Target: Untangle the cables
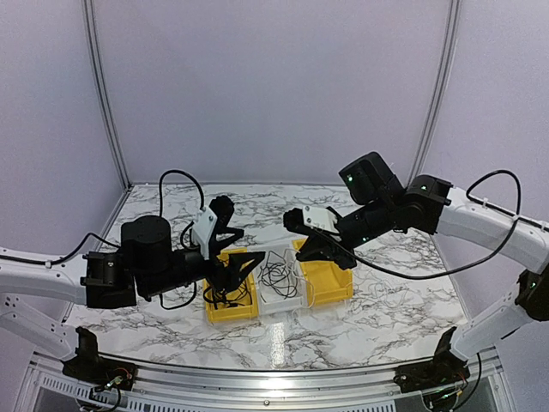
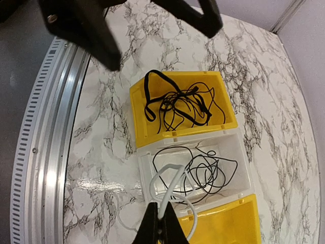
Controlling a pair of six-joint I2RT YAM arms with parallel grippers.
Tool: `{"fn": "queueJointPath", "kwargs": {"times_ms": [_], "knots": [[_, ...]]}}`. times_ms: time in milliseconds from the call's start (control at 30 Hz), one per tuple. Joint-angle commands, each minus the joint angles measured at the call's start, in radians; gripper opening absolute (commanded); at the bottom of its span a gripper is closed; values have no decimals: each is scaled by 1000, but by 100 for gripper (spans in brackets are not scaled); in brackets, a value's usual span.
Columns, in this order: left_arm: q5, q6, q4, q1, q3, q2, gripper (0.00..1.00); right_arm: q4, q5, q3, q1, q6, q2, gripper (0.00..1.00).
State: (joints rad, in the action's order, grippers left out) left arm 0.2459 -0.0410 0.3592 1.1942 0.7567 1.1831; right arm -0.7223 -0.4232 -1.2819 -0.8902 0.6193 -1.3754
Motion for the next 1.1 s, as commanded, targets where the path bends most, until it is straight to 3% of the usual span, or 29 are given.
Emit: {"fn": "queueJointPath", "kwargs": {"times_ms": [0, 133, 367, 533, 800, 1067], "knots": [[87, 35, 124, 56, 21, 80, 72, 1, 18, -80, -1, -65, -41, 0], [134, 31, 182, 75, 59, 186, 71, 10, -2, -113, -1, -84, -54, 0], [470, -121, 360, 65, 110, 355, 61, -14, -98, -138, -1, -102, -42, 0], [477, -113, 535, 56, 151, 463, 59, -34, -121, -151, 0, -103, -48, 0], [467, -109, 730, 41, 228, 639, 47, -70, -196, -237, 0, -111, -46, 0], [452, -175, 800, 26, 246, 735, 35, -126, -308, -365, 1, -124, -56, 0]]}}
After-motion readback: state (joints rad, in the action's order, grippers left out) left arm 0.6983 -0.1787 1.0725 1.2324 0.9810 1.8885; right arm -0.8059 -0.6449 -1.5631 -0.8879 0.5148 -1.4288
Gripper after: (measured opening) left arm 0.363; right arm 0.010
